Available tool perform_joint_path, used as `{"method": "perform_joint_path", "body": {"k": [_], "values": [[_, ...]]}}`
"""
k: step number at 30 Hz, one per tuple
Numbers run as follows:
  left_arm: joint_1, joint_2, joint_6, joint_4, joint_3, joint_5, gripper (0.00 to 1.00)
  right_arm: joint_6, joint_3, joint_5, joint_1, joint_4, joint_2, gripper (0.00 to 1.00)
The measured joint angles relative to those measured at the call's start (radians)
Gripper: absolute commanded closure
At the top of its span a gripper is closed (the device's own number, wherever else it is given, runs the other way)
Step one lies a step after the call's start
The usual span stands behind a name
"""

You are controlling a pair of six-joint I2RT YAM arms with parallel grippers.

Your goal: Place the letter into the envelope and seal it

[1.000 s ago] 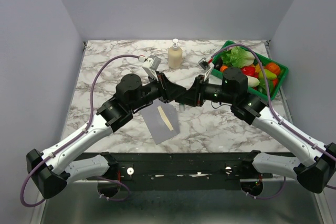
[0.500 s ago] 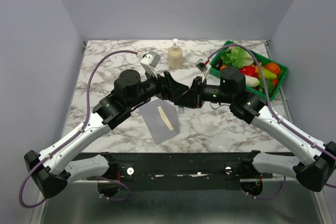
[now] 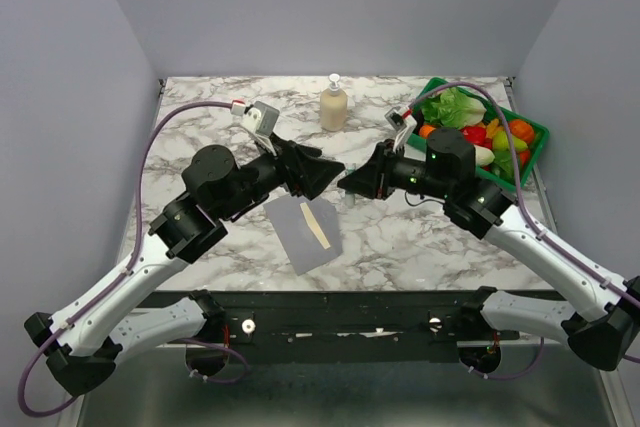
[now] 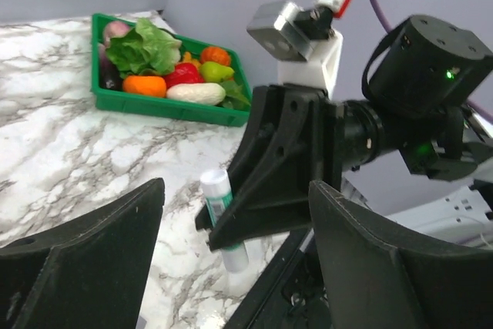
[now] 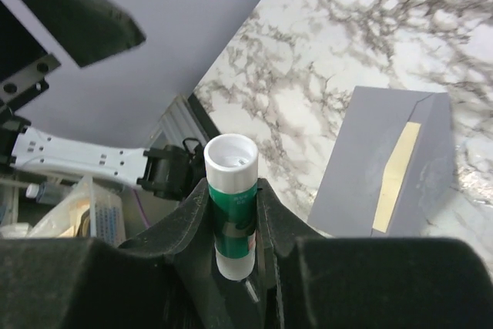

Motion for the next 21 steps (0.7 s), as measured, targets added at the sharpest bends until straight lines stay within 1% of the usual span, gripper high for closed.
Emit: {"method": "perform_joint_path", "body": {"k": [5,7,12,18,21], "values": [[-0.034,-0.01,0.016,0.019,-0.054,0.082,0.33,0.034,0.026,0.124,0.0,-0.005,-0.04,1.0],[-0.054,-0.009,0.021,0.004,-0.06,0.085,0.34,0.047,0.042,0.171,0.0,-0.004,-0.055,0.99],[-0.089,-0.005,0.032,-0.026,-0.059,0.082,0.34,0.064,0.075,0.245,0.0,-0.001,-0.073,0.99],[-0.133,0.074,0.046,-0.049,-0.02,0.039,0.28,0.069,0.085,0.26,0.0,0.002,-0.066,0.99],[-0.142,0.115,0.047,-0.066,0.006,0.005,0.28,0.069,0.085,0.26,0.0,0.002,-0.064,1.0]]}}
